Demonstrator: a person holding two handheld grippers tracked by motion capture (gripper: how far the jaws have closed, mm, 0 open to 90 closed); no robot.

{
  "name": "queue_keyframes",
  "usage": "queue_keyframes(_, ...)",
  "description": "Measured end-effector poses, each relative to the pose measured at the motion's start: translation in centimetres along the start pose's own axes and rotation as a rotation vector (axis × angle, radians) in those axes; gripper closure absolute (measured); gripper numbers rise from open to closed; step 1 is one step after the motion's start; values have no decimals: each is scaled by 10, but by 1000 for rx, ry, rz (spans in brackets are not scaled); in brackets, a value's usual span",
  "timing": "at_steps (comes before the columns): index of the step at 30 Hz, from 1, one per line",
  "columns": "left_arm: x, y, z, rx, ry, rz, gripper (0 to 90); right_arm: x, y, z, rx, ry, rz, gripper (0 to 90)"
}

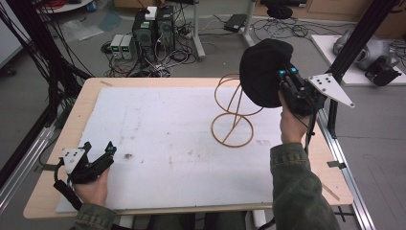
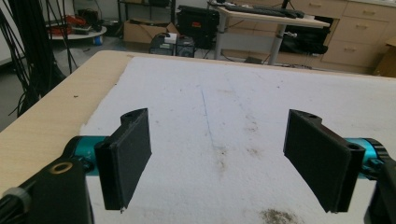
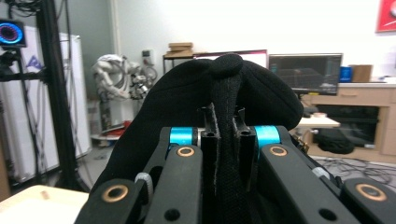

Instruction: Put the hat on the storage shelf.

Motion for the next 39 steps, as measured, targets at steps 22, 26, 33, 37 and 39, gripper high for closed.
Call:
queue_keyframes(22, 0, 0, 3, -25, 2, 11, 234, 37, 11, 24, 51, -161, 106, 854)
queue_keyframes(26, 0, 0, 2, -28, 3, 9, 235, 38, 15, 30, 41, -183, 139, 853)
queue_keyframes(33, 0, -1, 3, -26, 2, 8, 235, 40, 22, 36, 46, -193, 172, 850)
queue_keyframes(37, -1, -1, 3, -26, 2, 12, 235, 40, 26, 37, 46, -196, 178, 848)
queue_keyframes(39, 0, -1, 2, -30, 3, 9, 235, 40, 27, 37, 52, -197, 187, 845)
Point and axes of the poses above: each handheld gripper's, and its own axes: x roughly forward along the jaws, y roughly out of its underside, z roughly to its left, the point moved 4 cm from there along x, roughly forward along the jaws, and after that the axes turned 14 degrees about -x, right-handed, at the moved point
